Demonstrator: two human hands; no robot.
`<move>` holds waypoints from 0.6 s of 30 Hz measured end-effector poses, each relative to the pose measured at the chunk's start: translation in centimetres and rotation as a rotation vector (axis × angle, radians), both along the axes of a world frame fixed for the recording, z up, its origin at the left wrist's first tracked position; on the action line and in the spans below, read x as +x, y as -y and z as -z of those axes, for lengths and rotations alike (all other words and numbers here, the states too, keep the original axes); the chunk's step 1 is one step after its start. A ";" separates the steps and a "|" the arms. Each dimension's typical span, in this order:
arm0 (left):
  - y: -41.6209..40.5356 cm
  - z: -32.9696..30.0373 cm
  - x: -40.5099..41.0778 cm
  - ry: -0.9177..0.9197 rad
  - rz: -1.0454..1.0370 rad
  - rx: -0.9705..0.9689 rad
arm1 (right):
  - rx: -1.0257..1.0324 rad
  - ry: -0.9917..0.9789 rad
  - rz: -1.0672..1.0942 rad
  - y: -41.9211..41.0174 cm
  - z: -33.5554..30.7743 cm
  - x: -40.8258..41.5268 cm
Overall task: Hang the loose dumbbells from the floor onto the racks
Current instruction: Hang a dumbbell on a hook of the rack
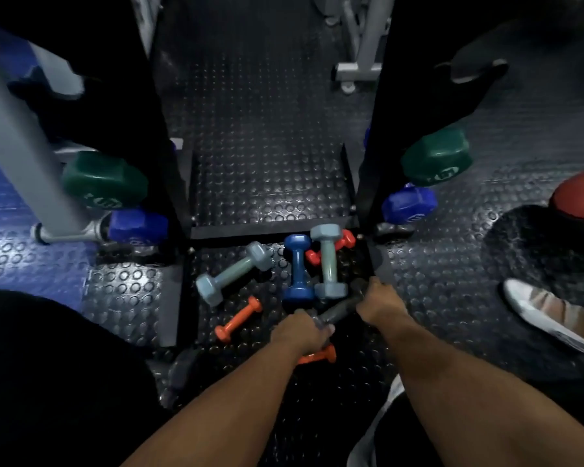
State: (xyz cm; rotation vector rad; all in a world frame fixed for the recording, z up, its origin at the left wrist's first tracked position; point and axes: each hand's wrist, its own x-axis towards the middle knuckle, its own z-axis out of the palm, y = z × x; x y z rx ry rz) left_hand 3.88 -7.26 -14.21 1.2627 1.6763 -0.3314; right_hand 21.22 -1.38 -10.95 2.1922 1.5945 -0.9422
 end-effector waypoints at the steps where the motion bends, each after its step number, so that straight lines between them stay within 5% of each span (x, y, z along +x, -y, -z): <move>1: -0.1 0.3 0.4 0.009 -0.025 0.000 | -0.008 -0.013 0.013 0.0 0.4 0.1; 18: -1.1 2.6 2.3 -0.041 -0.180 0.038 | 0.074 0.069 -0.026 -1.0 2.9 1.0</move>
